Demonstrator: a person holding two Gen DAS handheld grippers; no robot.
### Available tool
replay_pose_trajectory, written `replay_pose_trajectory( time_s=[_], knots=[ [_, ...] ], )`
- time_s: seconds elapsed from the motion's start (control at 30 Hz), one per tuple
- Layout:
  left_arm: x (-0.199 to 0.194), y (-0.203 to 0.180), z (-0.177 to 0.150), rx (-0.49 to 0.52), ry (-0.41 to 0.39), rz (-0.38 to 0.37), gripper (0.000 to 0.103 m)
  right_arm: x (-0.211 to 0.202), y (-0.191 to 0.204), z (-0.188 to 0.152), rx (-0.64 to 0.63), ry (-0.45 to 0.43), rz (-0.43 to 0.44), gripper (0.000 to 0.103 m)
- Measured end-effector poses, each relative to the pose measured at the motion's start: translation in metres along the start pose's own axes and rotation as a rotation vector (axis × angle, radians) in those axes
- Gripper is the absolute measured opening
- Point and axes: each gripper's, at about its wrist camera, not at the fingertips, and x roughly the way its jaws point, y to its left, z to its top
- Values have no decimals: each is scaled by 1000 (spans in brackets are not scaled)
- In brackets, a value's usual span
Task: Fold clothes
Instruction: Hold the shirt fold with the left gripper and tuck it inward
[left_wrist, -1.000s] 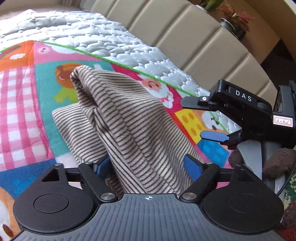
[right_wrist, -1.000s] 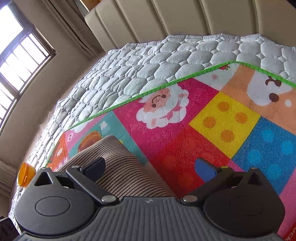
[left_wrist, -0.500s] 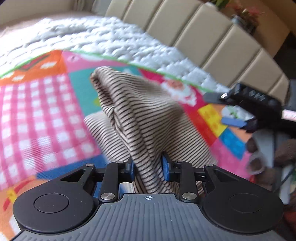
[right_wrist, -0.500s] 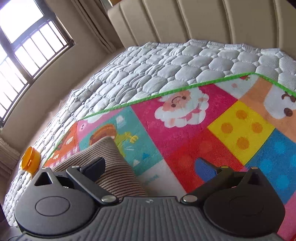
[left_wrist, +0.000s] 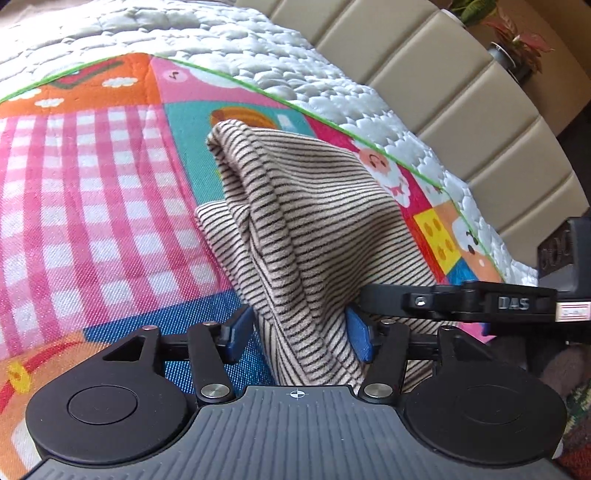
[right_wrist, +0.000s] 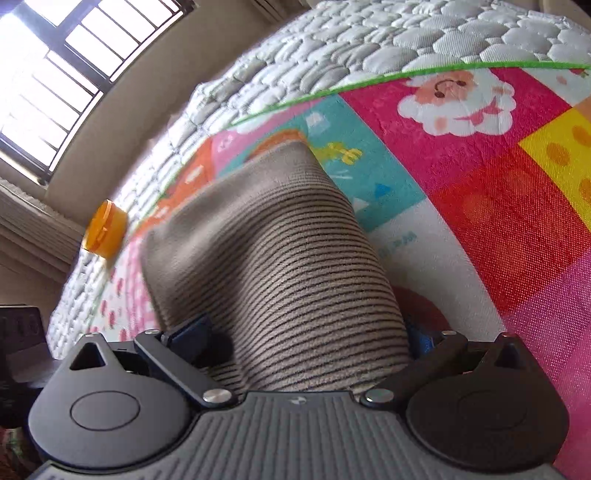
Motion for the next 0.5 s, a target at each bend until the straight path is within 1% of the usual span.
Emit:
replay_pose_trajectory(
  time_s=[0.03,0.07,0.13,0.2,0.23,0.33,0.37,0.5],
  knots=[
    [-2,0,0,4,-6,7,60,-5,1,1,8,-12,28,103],
    [-3,1,1,3,-11,11,61,-8,1,2,18,-13,36,103],
    [-4,4,1,-12,-12,13,65,-3,0,3,24,10,-13,103],
    [-1,5,1,-15,-5,11,70,7,-3,1,5,45,-100,103],
    [1,3,1,-10,-3,10,70,9,-3,1,-6,47,-121,103],
    [4,-1,1,5,-1,12,73,10,-2,3,-38,31,-156,103],
    [5,-1,1,10,-2,18,75,11,-1,3,-48,25,-168,103],
    [5,5,1,-21,6,8,78,13,0,5,-89,4,-215,103]
  ],
)
